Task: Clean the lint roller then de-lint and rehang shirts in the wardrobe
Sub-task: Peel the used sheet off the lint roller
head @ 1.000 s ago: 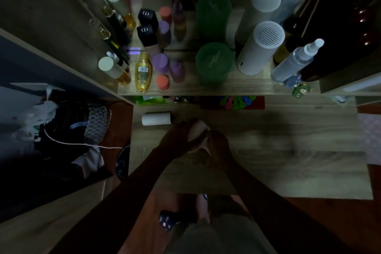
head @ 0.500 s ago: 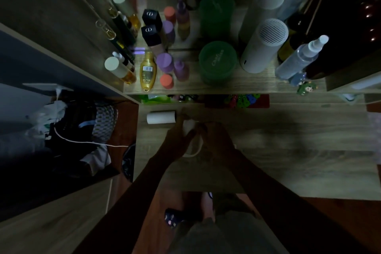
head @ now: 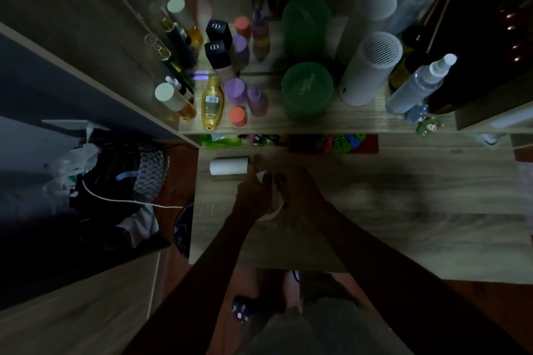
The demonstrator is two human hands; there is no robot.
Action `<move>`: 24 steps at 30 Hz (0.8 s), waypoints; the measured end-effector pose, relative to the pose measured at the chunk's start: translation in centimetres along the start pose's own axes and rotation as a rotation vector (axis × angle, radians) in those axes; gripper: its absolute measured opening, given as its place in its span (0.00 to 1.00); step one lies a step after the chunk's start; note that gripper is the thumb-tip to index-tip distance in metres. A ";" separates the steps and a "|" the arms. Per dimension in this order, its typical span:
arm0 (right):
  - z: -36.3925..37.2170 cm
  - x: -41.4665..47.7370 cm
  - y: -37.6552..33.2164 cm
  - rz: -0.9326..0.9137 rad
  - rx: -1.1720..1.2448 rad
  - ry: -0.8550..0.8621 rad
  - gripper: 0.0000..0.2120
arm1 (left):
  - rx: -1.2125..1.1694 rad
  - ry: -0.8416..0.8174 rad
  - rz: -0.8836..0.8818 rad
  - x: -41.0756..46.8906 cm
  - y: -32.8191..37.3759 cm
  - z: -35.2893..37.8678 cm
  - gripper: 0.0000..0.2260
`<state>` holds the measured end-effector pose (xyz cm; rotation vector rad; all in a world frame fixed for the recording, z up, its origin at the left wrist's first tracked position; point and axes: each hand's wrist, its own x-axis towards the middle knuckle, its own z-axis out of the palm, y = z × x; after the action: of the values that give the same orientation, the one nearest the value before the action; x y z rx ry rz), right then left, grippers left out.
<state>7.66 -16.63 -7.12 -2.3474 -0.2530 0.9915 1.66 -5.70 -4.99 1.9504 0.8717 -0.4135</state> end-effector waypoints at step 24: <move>-1.3 0.1 1.2 0.076 0.132 -0.057 0.18 | -0.176 0.026 -0.027 0.2 0.8 1.0 0.13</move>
<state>8.53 -18.17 -7.17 -2.2258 -0.1174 1.0787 2.45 -6.78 -5.11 1.7871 0.9210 -0.3170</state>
